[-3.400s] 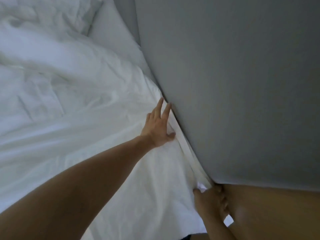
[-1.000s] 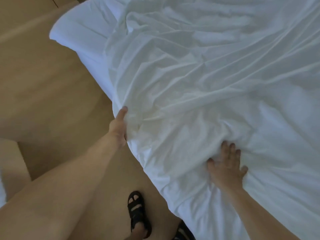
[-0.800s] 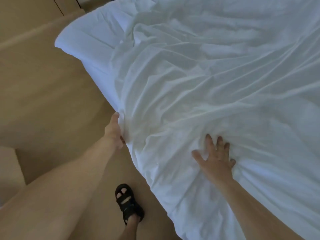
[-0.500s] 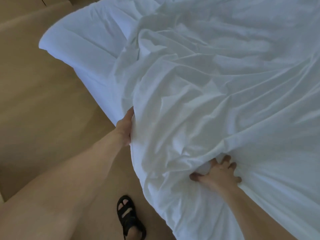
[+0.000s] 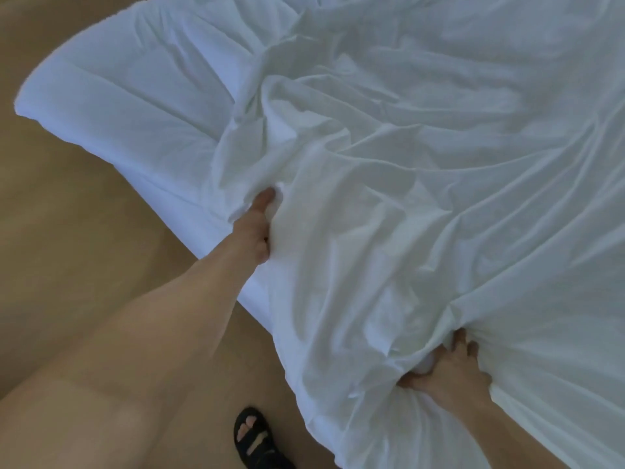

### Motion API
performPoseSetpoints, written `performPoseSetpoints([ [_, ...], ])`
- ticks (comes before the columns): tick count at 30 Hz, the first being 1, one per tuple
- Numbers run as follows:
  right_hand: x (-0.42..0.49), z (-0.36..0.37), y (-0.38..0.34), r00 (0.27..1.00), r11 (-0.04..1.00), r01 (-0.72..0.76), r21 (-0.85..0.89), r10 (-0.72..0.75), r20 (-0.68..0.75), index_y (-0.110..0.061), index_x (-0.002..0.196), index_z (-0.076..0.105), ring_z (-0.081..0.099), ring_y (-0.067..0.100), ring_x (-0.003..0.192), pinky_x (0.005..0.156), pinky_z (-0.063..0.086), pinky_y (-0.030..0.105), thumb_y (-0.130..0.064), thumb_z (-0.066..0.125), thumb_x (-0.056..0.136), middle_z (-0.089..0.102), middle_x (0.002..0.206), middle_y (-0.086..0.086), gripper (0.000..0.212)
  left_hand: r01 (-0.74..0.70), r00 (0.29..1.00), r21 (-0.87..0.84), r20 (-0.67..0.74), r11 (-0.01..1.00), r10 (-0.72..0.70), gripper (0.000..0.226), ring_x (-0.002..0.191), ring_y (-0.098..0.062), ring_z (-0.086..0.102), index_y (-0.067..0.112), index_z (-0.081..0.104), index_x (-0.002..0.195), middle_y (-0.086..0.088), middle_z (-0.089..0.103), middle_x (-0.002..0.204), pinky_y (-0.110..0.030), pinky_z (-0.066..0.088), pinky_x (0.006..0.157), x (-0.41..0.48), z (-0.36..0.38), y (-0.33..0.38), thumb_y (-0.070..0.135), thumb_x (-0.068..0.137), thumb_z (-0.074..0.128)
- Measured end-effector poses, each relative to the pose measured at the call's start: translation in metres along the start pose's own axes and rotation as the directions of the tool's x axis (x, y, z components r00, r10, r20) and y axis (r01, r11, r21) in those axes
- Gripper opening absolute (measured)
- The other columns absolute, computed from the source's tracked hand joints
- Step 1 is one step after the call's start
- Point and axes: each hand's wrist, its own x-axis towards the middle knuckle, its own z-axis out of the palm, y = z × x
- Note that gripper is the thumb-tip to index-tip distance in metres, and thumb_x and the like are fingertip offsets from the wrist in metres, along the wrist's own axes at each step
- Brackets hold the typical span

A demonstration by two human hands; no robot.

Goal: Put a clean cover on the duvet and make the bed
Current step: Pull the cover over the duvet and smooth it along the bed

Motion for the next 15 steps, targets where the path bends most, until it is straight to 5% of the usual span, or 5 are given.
performPoseSetpoints([
  [3, 0.0, 0.0, 0.0, 1.0, 1.0, -0.019, -0.008, 0.019, -0.006, -0.024, 0.158, -0.006, 0.002, 0.034, 0.15, 0.107, 0.035, 0.06, -0.094, 0.062, 0.043, -0.009, 0.163, 0.007, 0.151, -0.069, 0.99, 0.061, -0.117, 0.996, 0.076, 0.044, 0.086, -0.024, 0.072, 0.013, 0.068, 0.115, -0.006, 0.074, 0.108, -0.035, 0.06, 0.061, 0.001, -0.004, 0.019, 0.025, 0.073, 0.076],
  [7, 0.01, 0.005, 0.016, 0.999, 1.0, -0.031, -0.004, 0.03, -0.033, -0.025, 0.158, 0.004, 0.006, 0.036, 0.149, 0.109, 0.033, 0.06, -0.107, 0.041, 0.022, -0.001, 0.163, 0.01, 0.164, -0.269, 0.92, 0.233, -0.225, 0.935, 0.321, 0.022, 0.066, -0.014, 0.061, 0.009, 0.066, 0.099, 0.001, 0.065, 0.08, -0.017, 0.049, 0.048, -0.032, -0.024, 0.033, 0.019, 0.081, 0.071],
  [11, 0.028, 0.014, 0.031, 0.998, 0.999, -0.039, 0.004, 0.039, 0.046, -0.025, 0.159, 0.011, 0.0, 0.035, 0.15, 0.116, 0.025, 0.057, -0.11, 0.023, 0.008, -0.003, 0.163, 0.013, 0.173, -0.44, 0.821, 0.384, -0.193, 0.812, 0.537, 0.017, 0.088, -0.026, 0.069, 0.02, 0.069, 0.09, -0.006, 0.072, 0.095, -0.039, 0.058, 0.076, -0.061, -0.077, 0.043, 0.023, 0.076, 0.08],
  [15, 0.018, -0.006, 0.019, 0.992, 0.999, -0.036, 0.002, 0.035, 0.124, -0.031, 0.158, 0.007, -0.008, 0.034, 0.15, 0.118, 0.016, 0.056, -0.106, 0.04, 0.01, -0.013, 0.163, 0.011, 0.169, -0.341, 0.867, 0.377, -0.227, 0.861, 0.443, 0.037, 0.095, -0.024, 0.063, 0.009, 0.064, 0.118, -0.006, 0.066, 0.111, -0.034, 0.05, 0.08, -0.051, -0.09, 0.034, 0.013, 0.084, 0.077],
])
